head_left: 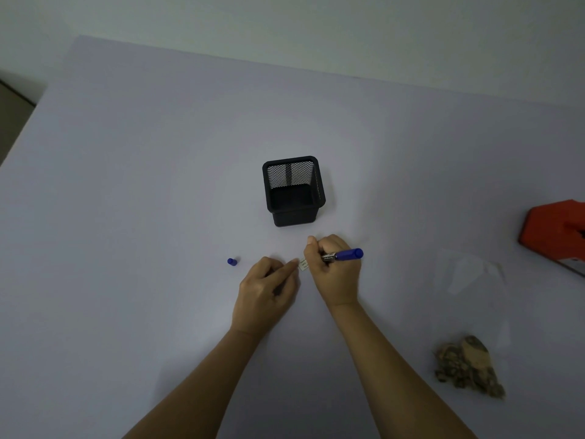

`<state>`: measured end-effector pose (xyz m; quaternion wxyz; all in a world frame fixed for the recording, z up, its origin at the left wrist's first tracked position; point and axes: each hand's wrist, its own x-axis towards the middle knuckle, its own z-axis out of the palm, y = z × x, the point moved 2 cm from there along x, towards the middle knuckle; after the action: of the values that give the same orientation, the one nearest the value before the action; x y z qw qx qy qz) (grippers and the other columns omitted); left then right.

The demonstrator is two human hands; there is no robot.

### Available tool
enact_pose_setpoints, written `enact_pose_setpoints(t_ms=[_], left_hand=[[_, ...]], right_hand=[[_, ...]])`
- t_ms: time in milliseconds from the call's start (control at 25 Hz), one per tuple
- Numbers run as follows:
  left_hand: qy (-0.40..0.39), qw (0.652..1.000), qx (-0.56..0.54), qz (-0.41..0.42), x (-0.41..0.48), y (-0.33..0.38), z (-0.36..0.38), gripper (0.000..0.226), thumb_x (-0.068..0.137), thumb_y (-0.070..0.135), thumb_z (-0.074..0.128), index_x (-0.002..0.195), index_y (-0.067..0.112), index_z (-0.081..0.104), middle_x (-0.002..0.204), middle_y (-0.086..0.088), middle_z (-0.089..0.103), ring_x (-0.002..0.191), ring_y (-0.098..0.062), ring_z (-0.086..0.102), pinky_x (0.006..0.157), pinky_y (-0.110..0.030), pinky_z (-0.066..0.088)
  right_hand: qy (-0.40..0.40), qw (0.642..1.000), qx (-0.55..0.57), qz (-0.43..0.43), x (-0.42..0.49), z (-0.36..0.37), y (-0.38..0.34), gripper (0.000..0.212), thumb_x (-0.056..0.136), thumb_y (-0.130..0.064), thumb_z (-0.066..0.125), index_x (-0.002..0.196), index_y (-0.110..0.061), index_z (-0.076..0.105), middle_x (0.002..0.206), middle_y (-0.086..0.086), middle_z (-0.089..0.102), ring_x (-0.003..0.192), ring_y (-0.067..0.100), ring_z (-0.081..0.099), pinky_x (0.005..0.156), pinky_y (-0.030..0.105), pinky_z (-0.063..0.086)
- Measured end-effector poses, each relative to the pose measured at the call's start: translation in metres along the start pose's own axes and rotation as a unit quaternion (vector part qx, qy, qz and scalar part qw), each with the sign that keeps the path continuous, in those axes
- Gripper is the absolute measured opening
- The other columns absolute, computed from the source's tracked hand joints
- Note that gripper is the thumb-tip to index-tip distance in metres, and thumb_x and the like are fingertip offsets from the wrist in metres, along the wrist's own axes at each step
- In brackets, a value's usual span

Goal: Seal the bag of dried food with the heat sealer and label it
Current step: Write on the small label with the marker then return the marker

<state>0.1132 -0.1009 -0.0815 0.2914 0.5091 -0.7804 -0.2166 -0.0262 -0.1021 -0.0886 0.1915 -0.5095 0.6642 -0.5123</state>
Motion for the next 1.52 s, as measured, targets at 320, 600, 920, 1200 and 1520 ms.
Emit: enact_pose_setpoints(t_ms=[320,600,920,1200,1520], left_hand=[[-0.002,1.000,-0.002,-0.009,-0.0011,-0.0007,0.0011,0.025,0.088,0.024,0.058,0.099,0.006,0.073,0.073,-0.005,0.060,0.063,-0.010,0.050,0.062,-0.010,0.036],[0.001,1.000,-0.001,-0.006,-0.0007,0.0000,0.0001,0.027,0.089,0.025,0.056,0.098,0.005,0.073,0.073,-0.005,0.060,0.062,-0.011,0.050,0.061,-0.011,0.037],[0.001,1.000,0.001,-0.012,0.0001,0.0000,-0.0008,0.027,0.089,0.024,0.057,0.098,0.005,0.074,0.073,-0.005,0.060,0.063,-0.010,0.049,0.063,-0.008,0.036],[-0.003,1.000,0.000,-0.013,-0.0003,-0.0004,-0.0008,0.028,0.089,0.026,0.056,0.097,0.005,0.073,0.074,-0.005,0.061,0.063,-0.010,0.050,0.062,-0.010,0.038],[-0.002,1.000,0.000,-0.012,0.0003,0.0004,-0.0014,0.026,0.088,0.024,0.057,0.098,0.006,0.073,0.073,-0.005,0.060,0.063,-0.010,0.050,0.062,-0.009,0.038]], right_hand=[[-0.034,0.999,0.021,-0.009,0.0036,-0.0043,0.0015,0.037,0.087,-0.017,0.053,0.053,-0.006,0.041,0.050,0.007,0.042,0.050,0.016,0.039,0.047,0.014,0.034],[-0.051,0.998,0.019,-0.020,0.0057,-0.0031,0.0034,0.038,0.088,-0.017,0.053,0.054,-0.006,0.042,0.051,0.010,0.044,0.051,0.016,0.039,0.048,0.014,0.033],[-0.044,0.999,0.027,-0.007,0.0059,-0.0032,0.0027,0.038,0.088,-0.018,0.052,0.054,-0.005,0.041,0.052,0.005,0.042,0.050,0.015,0.038,0.046,0.020,0.035],[-0.036,0.999,0.031,0.010,0.0041,-0.0022,0.0053,0.039,0.088,-0.019,0.052,0.054,-0.004,0.042,0.051,0.012,0.045,0.049,0.017,0.040,0.046,0.020,0.036],[-0.032,0.999,0.029,-0.009,0.0058,-0.0037,0.0014,0.039,0.087,-0.015,0.052,0.052,-0.005,0.039,0.049,0.011,0.043,0.049,0.016,0.038,0.046,0.016,0.033]])
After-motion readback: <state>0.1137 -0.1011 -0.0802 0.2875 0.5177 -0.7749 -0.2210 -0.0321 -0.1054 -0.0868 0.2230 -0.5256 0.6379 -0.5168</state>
